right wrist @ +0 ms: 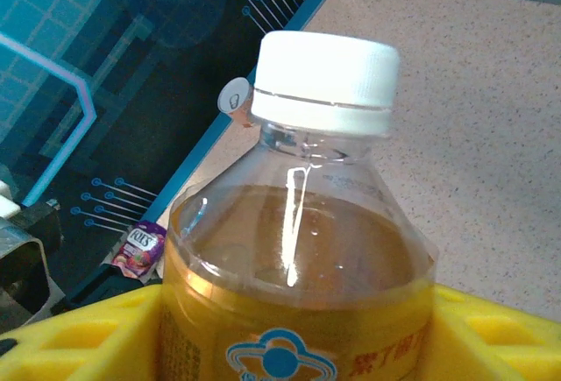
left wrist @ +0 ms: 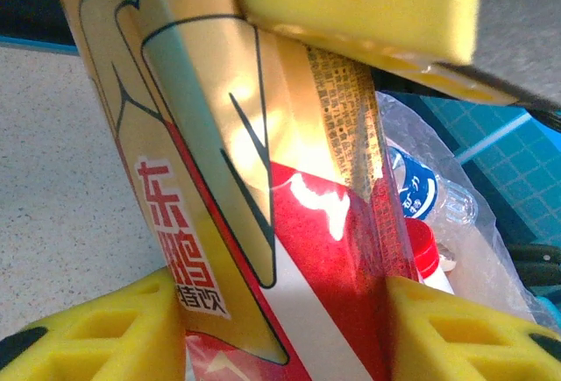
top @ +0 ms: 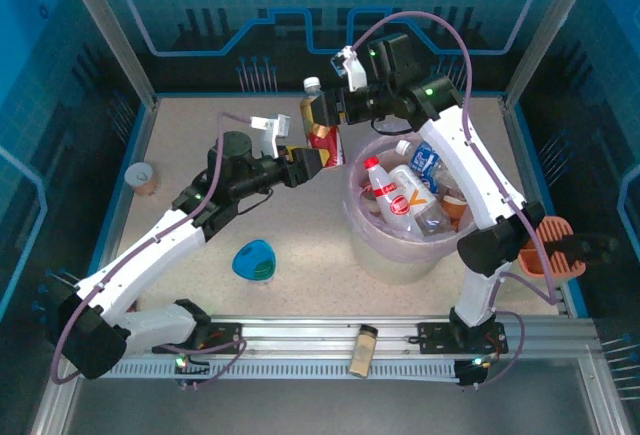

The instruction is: Put the plastic bottles in the bin

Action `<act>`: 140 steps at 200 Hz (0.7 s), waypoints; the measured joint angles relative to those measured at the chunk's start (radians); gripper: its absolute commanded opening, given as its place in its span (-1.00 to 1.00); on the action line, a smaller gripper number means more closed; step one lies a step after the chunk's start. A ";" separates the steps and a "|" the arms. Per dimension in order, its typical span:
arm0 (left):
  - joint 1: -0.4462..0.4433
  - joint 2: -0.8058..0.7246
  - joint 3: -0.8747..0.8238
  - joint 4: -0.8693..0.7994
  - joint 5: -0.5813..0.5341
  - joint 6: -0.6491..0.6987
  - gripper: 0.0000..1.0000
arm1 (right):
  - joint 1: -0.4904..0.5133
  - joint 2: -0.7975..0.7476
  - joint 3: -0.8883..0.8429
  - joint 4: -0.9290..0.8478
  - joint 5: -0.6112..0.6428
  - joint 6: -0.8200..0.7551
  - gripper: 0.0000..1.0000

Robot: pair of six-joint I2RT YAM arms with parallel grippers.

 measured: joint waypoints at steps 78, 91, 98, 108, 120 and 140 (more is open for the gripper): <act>-0.003 -0.094 -0.047 0.086 0.043 -0.061 0.70 | -0.031 -0.034 0.106 0.025 -0.011 -0.007 0.08; -0.003 -0.099 -0.047 0.098 0.050 -0.073 0.69 | -0.060 -0.072 0.117 0.024 -0.006 -0.016 0.07; -0.003 -0.097 -0.047 0.104 0.057 -0.079 0.68 | -0.080 -0.101 0.117 0.018 0.003 -0.024 0.06; -0.009 -0.086 -0.047 0.110 0.063 -0.083 0.68 | -0.111 -0.145 0.117 0.005 0.018 -0.037 0.06; -0.024 -0.064 -0.045 0.110 0.067 -0.082 0.68 | -0.153 -0.207 0.117 -0.025 0.047 -0.064 0.06; -0.061 -0.013 -0.033 0.086 0.067 -0.072 0.68 | -0.227 -0.311 0.116 -0.098 0.098 -0.128 0.04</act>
